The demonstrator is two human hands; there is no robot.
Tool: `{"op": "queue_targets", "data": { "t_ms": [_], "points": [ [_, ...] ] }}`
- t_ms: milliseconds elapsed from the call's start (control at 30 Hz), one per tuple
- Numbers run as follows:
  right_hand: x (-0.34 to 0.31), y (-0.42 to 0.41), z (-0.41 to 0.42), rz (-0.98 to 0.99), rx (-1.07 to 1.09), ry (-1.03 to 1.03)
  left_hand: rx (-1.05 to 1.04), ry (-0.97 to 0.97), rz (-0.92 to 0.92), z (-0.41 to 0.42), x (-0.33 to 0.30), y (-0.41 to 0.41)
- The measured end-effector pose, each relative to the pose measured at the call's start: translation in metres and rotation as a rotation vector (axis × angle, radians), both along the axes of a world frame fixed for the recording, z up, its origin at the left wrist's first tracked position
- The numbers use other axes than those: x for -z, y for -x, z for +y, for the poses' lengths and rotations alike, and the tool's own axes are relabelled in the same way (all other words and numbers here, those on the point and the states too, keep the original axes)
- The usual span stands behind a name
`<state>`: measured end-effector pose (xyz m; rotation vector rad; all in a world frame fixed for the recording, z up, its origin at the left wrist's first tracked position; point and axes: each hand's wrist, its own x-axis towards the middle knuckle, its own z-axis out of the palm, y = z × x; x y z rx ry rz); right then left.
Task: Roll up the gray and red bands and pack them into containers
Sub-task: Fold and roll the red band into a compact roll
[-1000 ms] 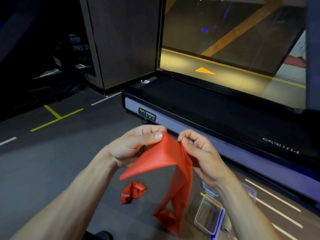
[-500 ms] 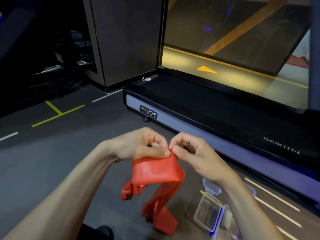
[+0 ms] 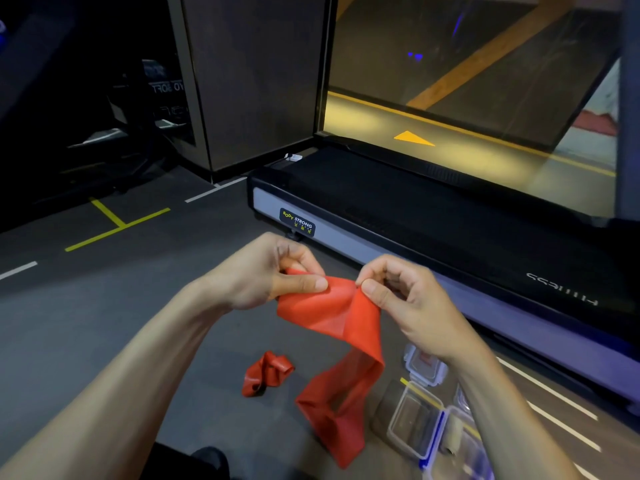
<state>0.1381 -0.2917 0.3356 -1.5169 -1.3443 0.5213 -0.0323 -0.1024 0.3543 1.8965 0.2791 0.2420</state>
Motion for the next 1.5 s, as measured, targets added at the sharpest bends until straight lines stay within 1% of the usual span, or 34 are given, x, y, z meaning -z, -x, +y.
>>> {"op": "queue_targets", "data": {
  "t_ms": [200,500,600,667,733,833,900,1000,1133,1200,1333,1500],
  "points": [
    [0.001,0.0,-0.001,0.025,-0.01,0.013,-0.003,0.019,-0.017,0.0,0.0,0.002],
    [0.005,0.003,-0.001,0.074,-0.027,0.034,0.051,0.011,-0.031,0.0,-0.002,0.004],
    [0.007,0.01,0.002,0.172,-0.044,-0.017,0.074,-0.029,-0.022,-0.001,0.002,0.002],
    [0.008,0.019,0.007,0.256,-0.103,-0.047,0.098,-0.107,-0.008,-0.004,0.005,0.0],
    [0.01,0.026,0.011,0.285,-0.139,-0.041,0.117,-0.183,0.001,-0.008,0.006,-0.003],
    [0.014,0.027,0.015,0.168,-0.076,-0.004,0.096,-0.194,-0.015,-0.007,0.004,-0.003],
    [0.014,0.025,0.015,0.105,-0.055,0.005,0.077,-0.238,-0.011,-0.006,0.005,-0.003],
    [0.012,0.023,0.016,0.05,-0.044,0.025,0.041,-0.294,-0.017,-0.007,0.011,-0.004],
    [0.013,0.02,0.016,0.018,0.027,0.022,-0.077,-0.319,-0.041,-0.01,0.014,-0.007],
    [0.015,0.019,0.016,0.018,0.077,0.003,-0.134,-0.27,-0.066,-0.009,0.013,-0.008],
    [0.019,0.019,0.017,0.035,0.167,-0.028,-0.213,-0.086,-0.109,-0.008,0.011,-0.007],
    [0.018,0.018,0.017,0.05,0.189,-0.05,-0.23,0.001,-0.123,-0.011,0.008,-0.005]
  ]
}}
